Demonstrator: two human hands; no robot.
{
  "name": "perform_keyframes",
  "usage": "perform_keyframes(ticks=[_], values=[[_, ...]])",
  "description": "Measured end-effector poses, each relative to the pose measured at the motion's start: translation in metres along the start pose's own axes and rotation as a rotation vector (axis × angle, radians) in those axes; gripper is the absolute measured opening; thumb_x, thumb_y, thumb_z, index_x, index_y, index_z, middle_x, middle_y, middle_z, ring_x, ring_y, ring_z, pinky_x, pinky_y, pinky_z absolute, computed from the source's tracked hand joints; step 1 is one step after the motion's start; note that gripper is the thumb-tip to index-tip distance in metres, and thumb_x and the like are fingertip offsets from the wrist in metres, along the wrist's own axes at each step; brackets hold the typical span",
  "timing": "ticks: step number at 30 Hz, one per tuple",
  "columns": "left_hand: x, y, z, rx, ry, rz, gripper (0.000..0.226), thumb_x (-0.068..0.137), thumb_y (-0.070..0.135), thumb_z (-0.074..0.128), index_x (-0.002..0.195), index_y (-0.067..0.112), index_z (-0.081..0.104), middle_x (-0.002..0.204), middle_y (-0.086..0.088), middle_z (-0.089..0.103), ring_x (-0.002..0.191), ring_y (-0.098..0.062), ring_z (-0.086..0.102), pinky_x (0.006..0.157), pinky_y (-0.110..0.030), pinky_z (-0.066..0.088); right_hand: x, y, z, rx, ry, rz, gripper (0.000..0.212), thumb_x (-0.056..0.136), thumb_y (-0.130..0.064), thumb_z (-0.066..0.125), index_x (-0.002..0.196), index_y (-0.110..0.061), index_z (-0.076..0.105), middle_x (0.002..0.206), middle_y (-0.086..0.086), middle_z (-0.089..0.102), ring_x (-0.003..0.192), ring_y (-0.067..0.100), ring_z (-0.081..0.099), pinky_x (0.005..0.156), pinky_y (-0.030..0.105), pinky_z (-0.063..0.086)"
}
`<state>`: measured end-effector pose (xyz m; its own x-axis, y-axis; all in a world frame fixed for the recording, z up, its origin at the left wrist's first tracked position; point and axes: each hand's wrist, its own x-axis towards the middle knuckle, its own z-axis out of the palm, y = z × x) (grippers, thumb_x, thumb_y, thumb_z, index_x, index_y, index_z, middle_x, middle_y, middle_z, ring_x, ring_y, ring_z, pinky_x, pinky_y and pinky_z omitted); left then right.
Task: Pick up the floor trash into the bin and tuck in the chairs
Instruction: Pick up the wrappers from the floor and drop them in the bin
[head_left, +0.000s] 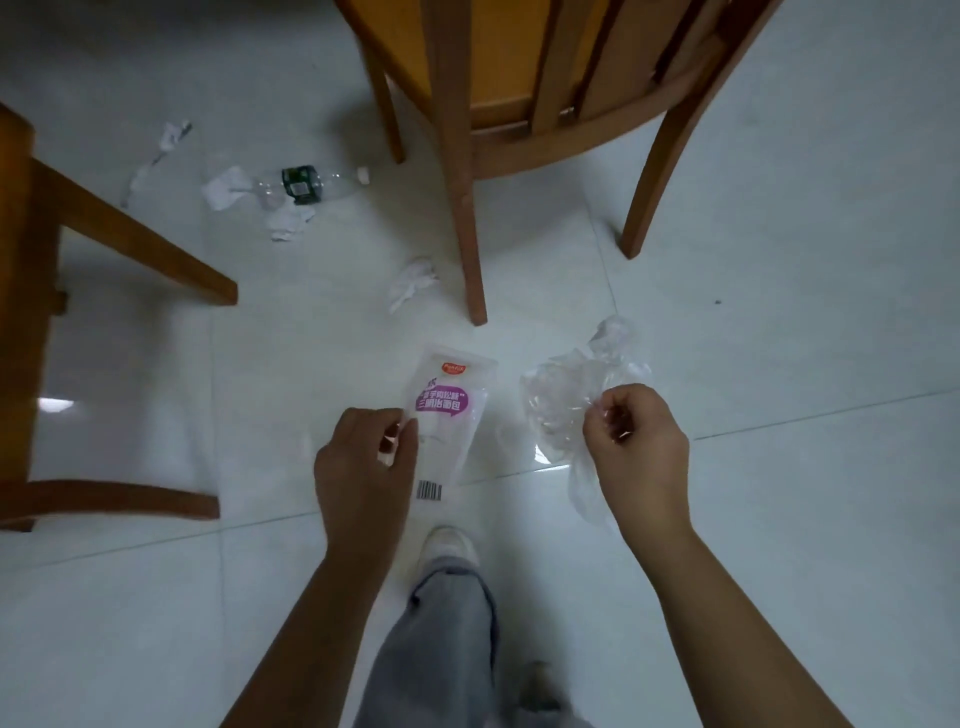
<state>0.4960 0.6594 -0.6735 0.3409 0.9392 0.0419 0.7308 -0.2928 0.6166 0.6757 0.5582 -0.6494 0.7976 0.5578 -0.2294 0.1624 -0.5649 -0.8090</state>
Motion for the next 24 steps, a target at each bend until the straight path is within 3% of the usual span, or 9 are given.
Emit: perform_keyframes(ticks=[2,8,16,21,24], values=[[-0.012,0.025,-0.035,0.011,0.016,0.017,0.015,0.081,0.015,0.069,0.083,0.003,0.060,0.078,-0.011,0.062,0.062,-0.017,0.055,0.059,-0.017,0.042,-0.023,-0.027,-0.024,-0.019,-0.030,-0.031,0.012,0.082,-0.004,0.058,0.077,-0.014,0.054,0.079,0.007,0.059,0.067,0.011,0.053,0.058,0.006,0.037],[-0.055,0.090,-0.135,0.033,0.034,0.056,0.024,0.082,0.026,0.063,0.083,0.002,0.063,0.077,-0.012,0.064,0.060,-0.020,0.060,0.054,-0.025,0.050,-0.087,-0.096,-0.092,-0.085,-0.102,-0.138,0.012,0.082,-0.003,0.058,0.077,-0.013,0.054,0.081,0.008,0.057,0.068,0.018,0.053,0.060,0.012,0.038],[-0.125,0.148,-0.245,0.199,0.070,0.048,0.020,0.074,0.022,0.063,0.079,0.003,0.068,0.073,-0.013,0.068,0.059,-0.025,0.064,0.056,-0.034,0.053,-0.168,-0.178,-0.169,-0.153,-0.160,-0.312,0.011,0.081,-0.001,0.060,0.078,-0.011,0.057,0.077,0.002,0.052,0.066,0.017,0.051,0.058,0.009,0.035],[-0.167,0.169,-0.298,0.207,0.233,-0.064,0.035,0.084,0.031,0.045,0.081,0.004,0.069,0.076,-0.011,0.067,0.066,-0.025,0.064,0.066,-0.029,0.043,-0.215,-0.230,-0.190,-0.147,-0.214,-0.391,0.006,0.082,-0.004,0.060,0.080,-0.010,0.059,0.079,0.005,0.055,0.068,0.018,0.052,0.059,0.009,0.033],[-0.194,0.171,-0.328,0.173,0.348,-0.169,0.025,0.083,0.024,0.052,0.083,0.005,0.068,0.078,-0.012,0.067,0.067,-0.027,0.063,0.064,-0.036,0.051,-0.244,-0.262,-0.184,-0.161,-0.273,-0.479,0.003,0.082,-0.005,0.059,0.082,-0.008,0.060,0.080,0.004,0.055,0.069,0.018,0.051,0.057,0.015,0.033]])
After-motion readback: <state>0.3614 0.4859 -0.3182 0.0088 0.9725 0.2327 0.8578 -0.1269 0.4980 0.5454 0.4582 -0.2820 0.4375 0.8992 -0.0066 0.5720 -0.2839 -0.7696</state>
